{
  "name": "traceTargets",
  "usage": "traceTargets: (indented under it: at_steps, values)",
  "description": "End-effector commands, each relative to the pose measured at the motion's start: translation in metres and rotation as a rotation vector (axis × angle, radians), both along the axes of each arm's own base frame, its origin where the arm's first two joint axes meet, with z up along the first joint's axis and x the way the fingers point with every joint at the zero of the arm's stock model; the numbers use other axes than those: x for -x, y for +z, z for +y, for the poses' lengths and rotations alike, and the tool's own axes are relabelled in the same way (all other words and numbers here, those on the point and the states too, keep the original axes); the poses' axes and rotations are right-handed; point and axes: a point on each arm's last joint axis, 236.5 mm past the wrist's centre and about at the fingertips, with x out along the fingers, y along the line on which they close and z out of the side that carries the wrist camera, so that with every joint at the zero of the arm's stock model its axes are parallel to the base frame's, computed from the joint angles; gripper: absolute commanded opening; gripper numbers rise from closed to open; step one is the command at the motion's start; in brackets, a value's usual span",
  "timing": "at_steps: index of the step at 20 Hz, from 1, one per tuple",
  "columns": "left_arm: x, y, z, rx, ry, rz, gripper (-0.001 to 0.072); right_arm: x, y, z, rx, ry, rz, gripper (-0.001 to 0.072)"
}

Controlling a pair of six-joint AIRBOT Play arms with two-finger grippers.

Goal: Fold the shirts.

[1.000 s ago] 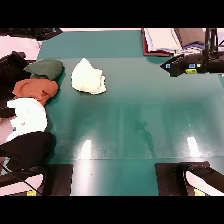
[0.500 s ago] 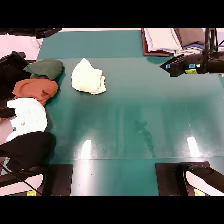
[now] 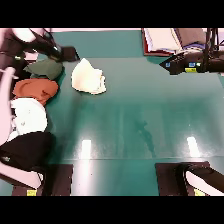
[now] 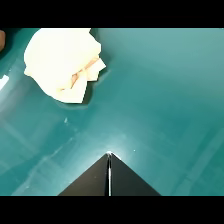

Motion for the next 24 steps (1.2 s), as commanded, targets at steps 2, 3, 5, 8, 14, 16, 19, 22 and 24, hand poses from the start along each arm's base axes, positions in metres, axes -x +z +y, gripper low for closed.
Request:
traceTargets:
  at_steps: [2, 3, 5, 8, 14, 16, 19, 22, 24]
  values:
    - [-0.009, -0.129, 0.002, -0.016, 0.068, 0.27, 0.0508, 0.0, 0.001, 0.001, -0.006, 0.002, 0.0, 0.0019]
    - [-0.011, -0.145, 0.002, -0.006, 0.096, 0.302, 0.0508, 0.0, 0.001, 0.001, -0.006, 0.002, 0.0, 0.002]
    - [-0.012, -0.161, -0.001, 0.015, 0.115, 0.334, 0.0506, 0.0, 0.001, 0.001, -0.006, 0.002, 0.0, 0.002]
    - [-0.015, -0.157, -0.002, 0.021, 0.113, 0.322, 0.0059, 0.0, 0.001, 0.001, -0.007, 0.0, -0.002, 0.002]
    - [-0.035, -0.004, -0.003, 0.042, 0.064, 0.006, 0.0025, 0.007, 0.043, 0.0, -0.013, -0.004, -0.106, 0.0019]
    - [-0.018, 0.11, -0.001, 0.071, 0.047, -0.237, 0.0025, 0.014, 0.079, 0.0, -0.017, 0.001, -0.187, 0.0019]
    - [0.05, 0.247, 0.009, 0.093, 0.03, -0.524, 0.0024, 0.028, 0.134, -0.002, -0.025, -0.001, -0.318, 0.0019]
    - [0.125, 0.318, 0.014, 0.122, 0.007, -0.663, 0.0024, 0.046, 0.17, -0.003, -0.027, -0.003, -0.409, 0.0019]
    - [0.157, 0.323, 0.007, 0.145, -0.038, -0.643, 0.0024, 0.054, 0.183, -0.005, -0.026, -0.004, -0.444, 0.0019]
